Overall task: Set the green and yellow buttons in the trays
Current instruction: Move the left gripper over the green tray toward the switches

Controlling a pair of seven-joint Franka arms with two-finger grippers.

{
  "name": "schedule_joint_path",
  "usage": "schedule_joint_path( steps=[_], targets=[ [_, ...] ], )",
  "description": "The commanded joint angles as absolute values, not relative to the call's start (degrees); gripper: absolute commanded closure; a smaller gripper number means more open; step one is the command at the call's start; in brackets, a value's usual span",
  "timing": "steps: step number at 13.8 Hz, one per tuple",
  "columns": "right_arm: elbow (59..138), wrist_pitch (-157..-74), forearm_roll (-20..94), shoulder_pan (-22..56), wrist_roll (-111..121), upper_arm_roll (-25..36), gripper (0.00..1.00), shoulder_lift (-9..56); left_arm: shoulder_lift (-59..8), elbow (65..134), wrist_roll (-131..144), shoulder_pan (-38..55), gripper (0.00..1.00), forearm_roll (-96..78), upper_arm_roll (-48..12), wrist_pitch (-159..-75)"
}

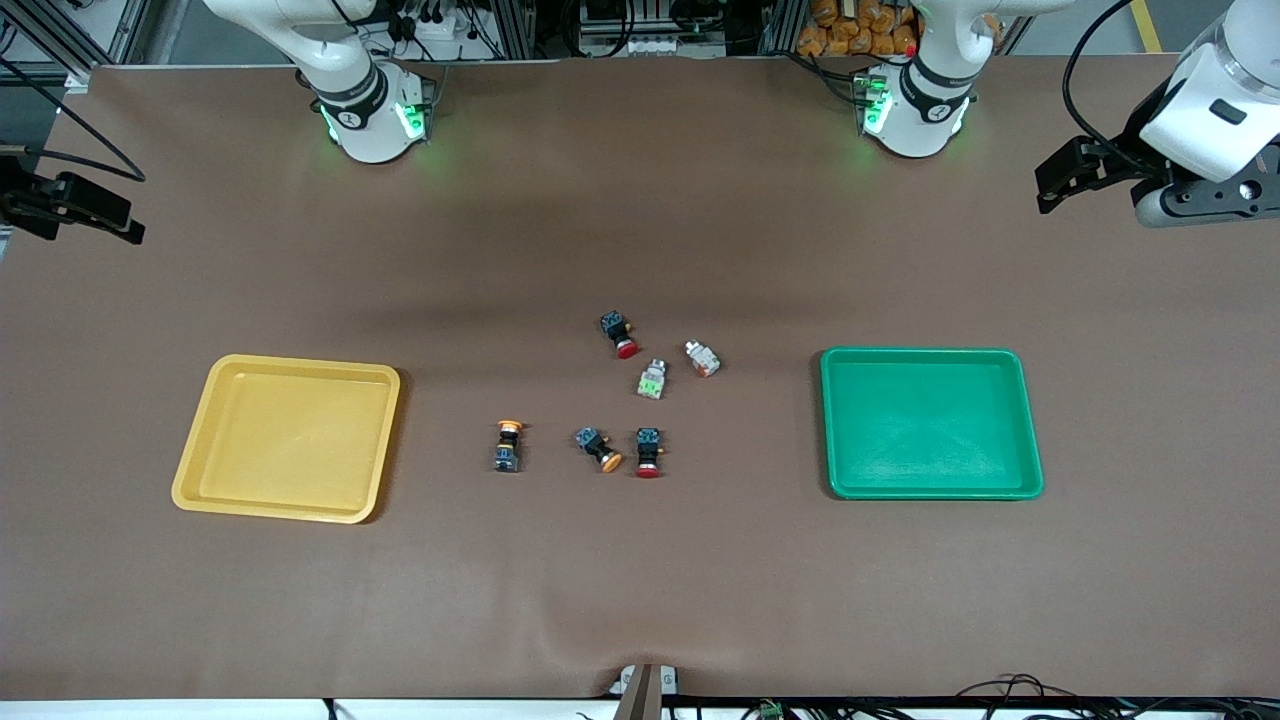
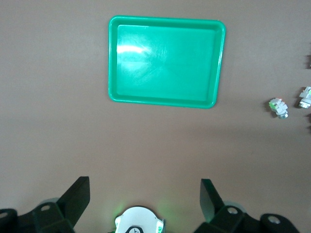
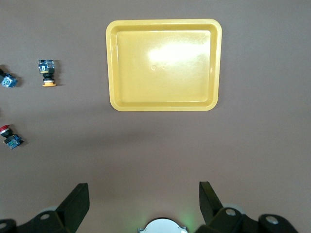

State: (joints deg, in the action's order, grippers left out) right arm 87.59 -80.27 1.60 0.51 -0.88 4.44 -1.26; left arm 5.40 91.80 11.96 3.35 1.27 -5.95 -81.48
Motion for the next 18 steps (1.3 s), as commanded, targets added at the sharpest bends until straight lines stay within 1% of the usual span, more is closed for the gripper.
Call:
schedule_joint_path(
  steps=[1, 4, 6, 11, 15, 18],
  targets=[
    [87.63, -80.42, 1.23, 0.26, -1.49, 4.13, 0.0, -1.67, 6.5, 92.37, 10.55, 3.78, 0.0, 2.02, -3.62, -79.38],
    [87.63, -80.42, 1.23, 0.26, -1.49, 4.13, 0.0, -1.58, 6.24, 91.93, 10.63, 4.04, 0.0, 2.2, -2.9, -79.89],
    [87.63, -80.51, 1.41, 0.44, -1.49, 4.13, 0.0, -1.5, 4.4, 90.28, 10.55, 3.78, 0.0, 2.02, -2.99, -80.25],
    [87.63, -80.51, 1.41, 0.88, -1.49, 4.13, 0.0, -1.14, 2.11, 90.88, 10.63, 3.51, 0.0, 1.23, -3.08, -81.2],
    [87.63, -80.51, 1.49, 1.14, -1.49, 3.96, 0.0, -0.53, 0.45, 95.97, 11.95, 4.22, 0.0, 0.44, -3.77, -88.84],
    [87.54, -80.51, 1.49, 1.49, -1.58, 3.96, 0.0, -0.44, -3.07, 98.87, 14.05, 4.13, 0.0, 0.18, -6.15, -93.68]
  ],
)
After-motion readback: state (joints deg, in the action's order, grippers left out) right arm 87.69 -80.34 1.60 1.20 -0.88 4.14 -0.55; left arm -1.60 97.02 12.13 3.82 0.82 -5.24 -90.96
